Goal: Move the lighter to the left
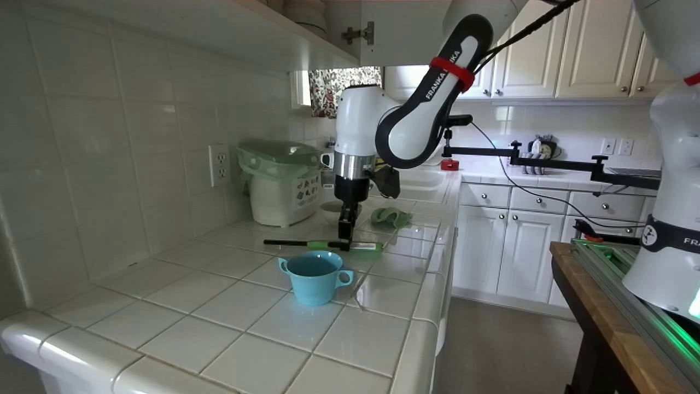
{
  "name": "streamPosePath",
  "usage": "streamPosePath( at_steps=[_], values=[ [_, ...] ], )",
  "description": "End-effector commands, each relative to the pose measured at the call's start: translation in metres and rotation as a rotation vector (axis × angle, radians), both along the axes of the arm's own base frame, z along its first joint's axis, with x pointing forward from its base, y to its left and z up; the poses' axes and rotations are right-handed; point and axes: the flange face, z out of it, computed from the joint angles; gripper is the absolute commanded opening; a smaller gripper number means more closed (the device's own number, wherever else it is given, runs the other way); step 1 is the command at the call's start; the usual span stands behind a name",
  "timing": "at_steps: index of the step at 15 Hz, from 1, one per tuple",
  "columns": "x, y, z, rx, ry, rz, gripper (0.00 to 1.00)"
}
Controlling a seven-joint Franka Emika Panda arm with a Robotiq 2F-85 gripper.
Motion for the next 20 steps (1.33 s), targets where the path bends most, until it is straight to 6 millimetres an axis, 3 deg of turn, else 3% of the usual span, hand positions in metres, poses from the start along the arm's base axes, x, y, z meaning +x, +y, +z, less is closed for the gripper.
streamPosePath(
  at_steps=[1, 6, 9, 16, 17, 18, 20],
  values=[
    [-0.008, 0.003, 0.007, 0.148, -0.038, 0.093, 0.16],
    [-0.008, 0.016, 0.015, 0.339, -0.056, 0.196, 0.16],
    [-0.009, 0.011, 0.016, 0.401, -0.043, 0.210, 0.16],
    [-0.018, 0.003, 0.021, 0.287, 0.063, 0.127, 0.16],
    [-0.019, 0.008, 0.029, 0.244, 0.054, 0.115, 0.66],
    [-0.020, 0.013, 0.037, 0.198, 0.041, 0.098, 0.68],
    [-0.020, 0.029, 0.057, 0.103, 0.006, 0.071, 0.82]
  ],
)
